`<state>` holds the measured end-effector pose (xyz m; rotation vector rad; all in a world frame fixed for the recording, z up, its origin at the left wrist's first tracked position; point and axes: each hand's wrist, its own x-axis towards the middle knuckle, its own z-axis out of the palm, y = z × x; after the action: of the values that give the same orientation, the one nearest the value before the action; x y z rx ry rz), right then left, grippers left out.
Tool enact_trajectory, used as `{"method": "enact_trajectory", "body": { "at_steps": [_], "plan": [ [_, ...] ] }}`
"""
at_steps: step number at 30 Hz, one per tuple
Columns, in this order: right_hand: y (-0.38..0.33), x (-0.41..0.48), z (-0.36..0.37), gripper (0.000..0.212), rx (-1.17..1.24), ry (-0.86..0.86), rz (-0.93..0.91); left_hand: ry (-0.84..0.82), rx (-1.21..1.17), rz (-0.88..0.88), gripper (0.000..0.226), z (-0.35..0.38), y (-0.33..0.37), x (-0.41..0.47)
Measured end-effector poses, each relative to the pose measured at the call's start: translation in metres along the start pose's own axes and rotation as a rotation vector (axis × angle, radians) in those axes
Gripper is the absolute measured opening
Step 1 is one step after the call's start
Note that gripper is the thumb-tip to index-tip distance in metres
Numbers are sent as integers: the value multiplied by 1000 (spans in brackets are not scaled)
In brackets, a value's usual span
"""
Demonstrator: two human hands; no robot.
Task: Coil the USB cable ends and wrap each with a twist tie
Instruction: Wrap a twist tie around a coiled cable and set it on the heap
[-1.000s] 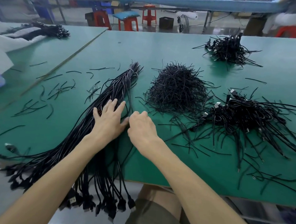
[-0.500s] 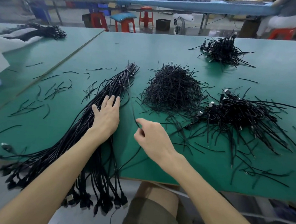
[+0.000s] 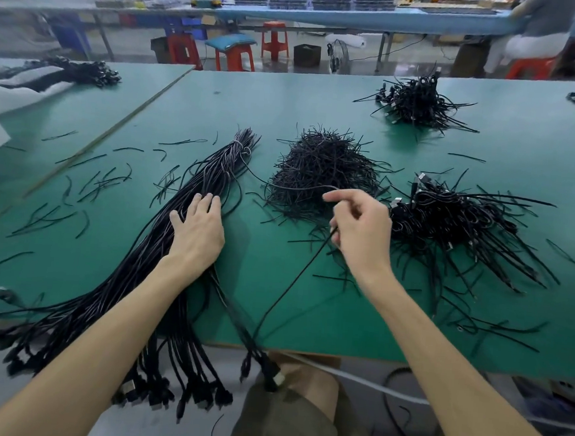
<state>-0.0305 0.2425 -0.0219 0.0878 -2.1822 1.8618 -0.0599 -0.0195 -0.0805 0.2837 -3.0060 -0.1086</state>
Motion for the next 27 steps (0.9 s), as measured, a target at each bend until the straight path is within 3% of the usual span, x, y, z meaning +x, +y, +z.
{"method": "enact_trajectory", "body": {
  "at_steps": [4, 9, 12, 13, 14, 16, 18, 21, 24, 27],
  "plan": [
    [4, 9, -6, 29, 261, 68, 213, 56, -67, 13, 55, -1, 1, -7],
    [-2, -3, -1, 27, 398, -25, 191, 113, -57, 44, 47, -10, 6, -14],
    [-10, 0, -1, 25, 414, -39, 155, 344, -385, 257, 24, -29, 26, -32],
    [-9, 2, -1, 25, 406, -7, 159, 312, -561, 327, 17, -40, 37, -42],
    [-8, 4, 0, 25, 394, 27, 175, 183, -730, 374, 22, -50, 48, -50],
    [-2, 4, 3, 25, 383, 72, 238, -249, -974, 373, 50, -69, 66, -63],
    [6, 2, 3, 26, 408, 102, 307, -599, -973, 370, 55, -78, 72, -68],
    [20, -2, -2, 27, 426, 139, 354, -740, -854, 486, 28, -79, 67, -73],
    [28, -5, -8, 27, 429, 153, 371, -840, -696, 571, 31, -77, 67, -75],
    [31, -6, -12, 27, 391, 148, 340, -946, -826, 626, 33, -77, 75, -77]
  ]
}}
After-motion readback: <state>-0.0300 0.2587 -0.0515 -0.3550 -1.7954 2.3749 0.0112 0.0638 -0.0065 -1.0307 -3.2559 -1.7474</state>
